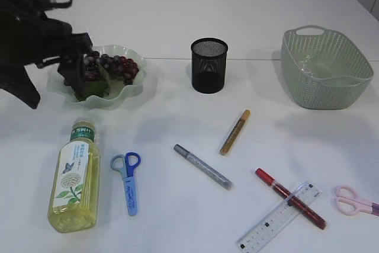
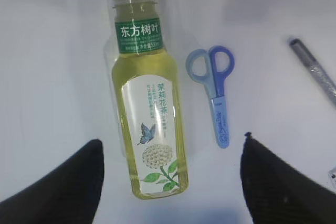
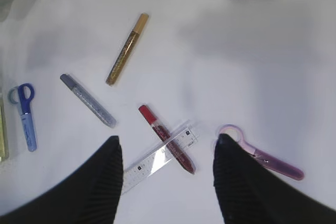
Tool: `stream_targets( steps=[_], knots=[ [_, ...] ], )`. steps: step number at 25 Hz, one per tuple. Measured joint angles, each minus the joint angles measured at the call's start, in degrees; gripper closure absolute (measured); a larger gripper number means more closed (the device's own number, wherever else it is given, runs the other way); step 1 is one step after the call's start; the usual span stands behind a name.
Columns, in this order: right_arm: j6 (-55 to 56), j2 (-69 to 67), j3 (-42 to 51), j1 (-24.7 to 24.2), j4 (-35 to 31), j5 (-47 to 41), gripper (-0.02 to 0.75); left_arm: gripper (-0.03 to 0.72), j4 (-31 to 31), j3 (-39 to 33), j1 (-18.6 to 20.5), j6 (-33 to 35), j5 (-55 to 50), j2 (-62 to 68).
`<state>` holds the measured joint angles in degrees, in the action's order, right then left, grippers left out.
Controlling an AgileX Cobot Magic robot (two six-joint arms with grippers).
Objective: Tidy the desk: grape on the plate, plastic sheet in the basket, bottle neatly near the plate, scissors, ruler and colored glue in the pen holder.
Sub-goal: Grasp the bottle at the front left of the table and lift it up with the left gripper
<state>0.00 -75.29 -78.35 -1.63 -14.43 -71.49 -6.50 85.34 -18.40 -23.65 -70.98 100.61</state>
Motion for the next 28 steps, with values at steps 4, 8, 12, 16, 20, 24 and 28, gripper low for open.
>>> stream_targets(
  steps=[4,8,12,16,20,24,28],
  knots=[
    [-0.31,0.00,0.00,0.00,-0.45,0.00,0.298,0.098,1.27,0.00,-0.93,-0.96,0.36,4.85],
    [-0.44,0.00,0.00,0.00,-0.45,0.00,0.298,0.098,2.33,0.00,-0.82,-1.37,0.71,8.84],
    [-0.90,0.00,0.00,0.00,-0.55,0.00,0.299,0.098,2.41,0.00,-0.60,-2.13,1.13,11.12],
    [-1.03,0.00,0.00,0.00,-0.55,0.00,0.299,0.098,2.17,0.00,-0.60,-2.25,1.27,13.38],
    [-1.03,0.00,0.00,0.00,-0.55,0.00,0.299,0.098,1.90,0.00,-0.48,-2.28,1.27,14.56],
    [-1.15,0.00,0.00,0.00,-0.55,0.00,0.299,0.098,1.67,0.00,-0.22,-2.28,1.30,15.44],
    [-1.15,0.00,0.00,0.00,-0.55,0.00,0.299,0.098,-0.21,0.00,-0.22,-2.74,1.30,16.80]
  ],
)
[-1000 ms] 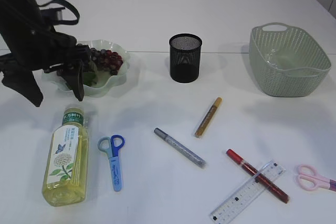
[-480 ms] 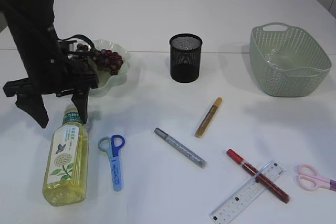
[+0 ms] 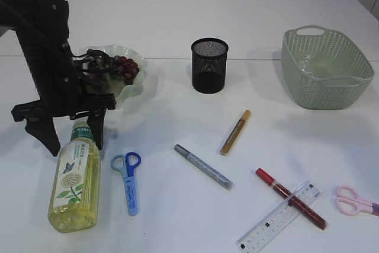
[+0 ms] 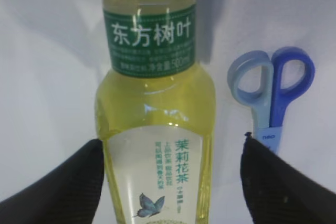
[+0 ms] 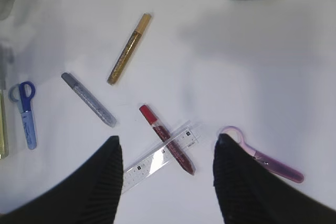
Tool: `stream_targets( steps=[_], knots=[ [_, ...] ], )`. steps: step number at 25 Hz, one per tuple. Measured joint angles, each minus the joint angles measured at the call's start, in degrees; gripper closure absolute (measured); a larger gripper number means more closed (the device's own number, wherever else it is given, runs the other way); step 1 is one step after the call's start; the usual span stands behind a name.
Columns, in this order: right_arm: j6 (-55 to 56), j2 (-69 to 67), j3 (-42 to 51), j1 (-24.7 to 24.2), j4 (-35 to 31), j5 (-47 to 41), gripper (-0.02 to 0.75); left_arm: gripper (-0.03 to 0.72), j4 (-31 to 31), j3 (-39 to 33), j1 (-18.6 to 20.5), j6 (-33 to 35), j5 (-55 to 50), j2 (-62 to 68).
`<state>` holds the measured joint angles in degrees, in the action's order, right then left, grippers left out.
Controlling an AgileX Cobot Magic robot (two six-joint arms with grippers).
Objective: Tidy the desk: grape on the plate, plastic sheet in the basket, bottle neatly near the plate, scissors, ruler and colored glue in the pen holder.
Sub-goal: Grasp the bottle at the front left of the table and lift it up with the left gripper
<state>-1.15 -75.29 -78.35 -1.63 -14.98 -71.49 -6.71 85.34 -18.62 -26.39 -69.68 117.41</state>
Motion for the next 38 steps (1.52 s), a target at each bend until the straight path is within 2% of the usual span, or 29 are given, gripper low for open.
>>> stream_targets(
  steps=[11,20,38],
  knots=[
    [-0.12,0.00,0.00,0.00,0.00,0.00,0.299,0.098,-0.20,0.00,0.10,-0.92,0.24,1.35],
    [-0.23,0.00,0.00,0.00,0.00,0.00,0.299,0.098,0.57,0.00,1.67,-1.42,0.63,1.35],
    [-0.30,0.00,0.00,0.00,0.00,0.00,0.299,0.099,-1.10,0.00,1.67,-1.52,0.63,1.35]
  ],
)
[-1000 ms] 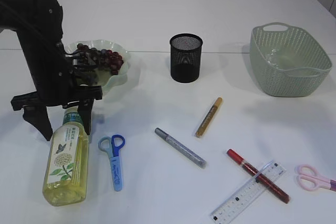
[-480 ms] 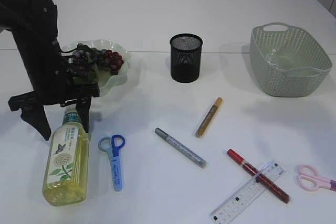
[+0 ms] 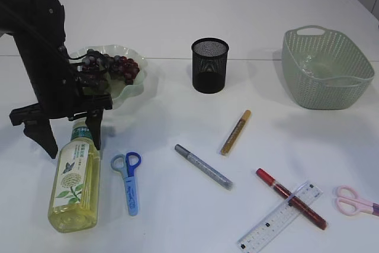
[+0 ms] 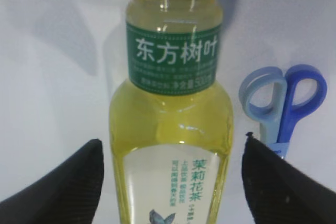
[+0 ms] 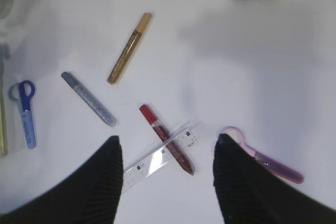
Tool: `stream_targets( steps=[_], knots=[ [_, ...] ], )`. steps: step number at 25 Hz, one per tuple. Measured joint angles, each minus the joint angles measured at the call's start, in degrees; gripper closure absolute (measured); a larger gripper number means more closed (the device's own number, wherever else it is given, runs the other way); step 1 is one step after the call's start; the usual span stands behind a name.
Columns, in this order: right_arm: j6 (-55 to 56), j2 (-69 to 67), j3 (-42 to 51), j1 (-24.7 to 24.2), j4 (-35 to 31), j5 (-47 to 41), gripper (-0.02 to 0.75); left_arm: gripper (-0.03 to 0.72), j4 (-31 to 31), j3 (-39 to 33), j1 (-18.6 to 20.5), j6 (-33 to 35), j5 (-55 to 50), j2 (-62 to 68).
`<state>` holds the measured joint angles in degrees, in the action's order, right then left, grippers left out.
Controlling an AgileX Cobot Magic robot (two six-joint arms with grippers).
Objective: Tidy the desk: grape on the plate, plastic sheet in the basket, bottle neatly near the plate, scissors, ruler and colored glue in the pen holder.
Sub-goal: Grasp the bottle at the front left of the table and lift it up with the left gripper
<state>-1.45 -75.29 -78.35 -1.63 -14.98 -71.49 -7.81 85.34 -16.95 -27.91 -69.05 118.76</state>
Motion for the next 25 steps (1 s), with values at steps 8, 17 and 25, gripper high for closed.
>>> stream_targets(
  steps=[8,17,25],
  knots=[
    [0.00,0.00,0.00,0.00,0.00,-0.13,0.299,0.099,-1.06,0.00,0.00,-0.12,0.00,0.73],
    [0.00,0.00,0.00,0.00,0.00,-0.13,0.299,0.099,-1.09,0.00,0.00,0.10,0.00,4.18],
    [0.00,0.00,0.00,0.00,0.00,-0.13,0.299,0.105,-1.23,0.00,0.00,1.09,0.44,4.96]
  ],
)
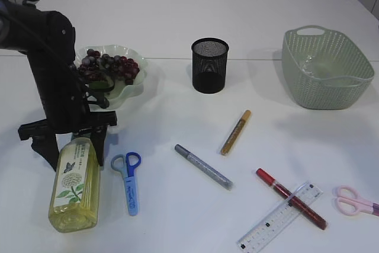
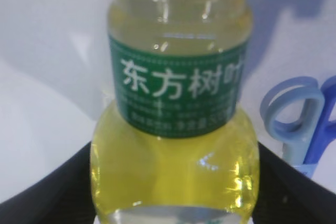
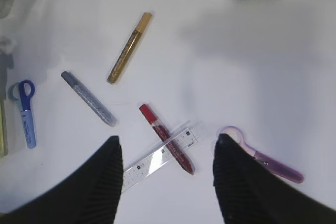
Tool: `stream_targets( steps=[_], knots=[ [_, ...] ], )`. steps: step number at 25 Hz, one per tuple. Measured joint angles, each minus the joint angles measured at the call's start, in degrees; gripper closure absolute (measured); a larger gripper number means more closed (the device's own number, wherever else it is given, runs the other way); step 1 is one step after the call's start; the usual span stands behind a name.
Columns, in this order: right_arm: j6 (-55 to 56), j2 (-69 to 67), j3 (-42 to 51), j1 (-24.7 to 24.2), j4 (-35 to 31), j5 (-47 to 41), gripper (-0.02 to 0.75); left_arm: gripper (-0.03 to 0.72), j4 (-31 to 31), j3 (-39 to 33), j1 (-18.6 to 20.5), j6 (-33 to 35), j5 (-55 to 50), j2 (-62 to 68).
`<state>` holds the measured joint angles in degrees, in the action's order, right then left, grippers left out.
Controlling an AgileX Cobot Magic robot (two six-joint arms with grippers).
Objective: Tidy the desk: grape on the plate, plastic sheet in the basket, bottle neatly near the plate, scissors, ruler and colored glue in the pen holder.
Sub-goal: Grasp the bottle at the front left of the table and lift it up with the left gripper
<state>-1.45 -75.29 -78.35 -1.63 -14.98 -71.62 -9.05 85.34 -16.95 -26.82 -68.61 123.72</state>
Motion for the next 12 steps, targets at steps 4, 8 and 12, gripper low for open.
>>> stream_targets(
  steps=[4,8,12],
  knots=[
    [0.00,0.00,0.00,0.00,0.00,0.00,0.299,0.205,0.00,0.00,0.00,0.00,0.00,0.00],
    [0.00,0.00,0.00,0.00,0.00,0.00,0.299,0.265,0.22,0.11,0.00,0.13,0.00,0.00],
    [0.00,0.00,0.00,0.00,0.00,0.00,0.299,0.268,0.34,0.11,0.00,0.92,0.00,0.00]
  ],
)
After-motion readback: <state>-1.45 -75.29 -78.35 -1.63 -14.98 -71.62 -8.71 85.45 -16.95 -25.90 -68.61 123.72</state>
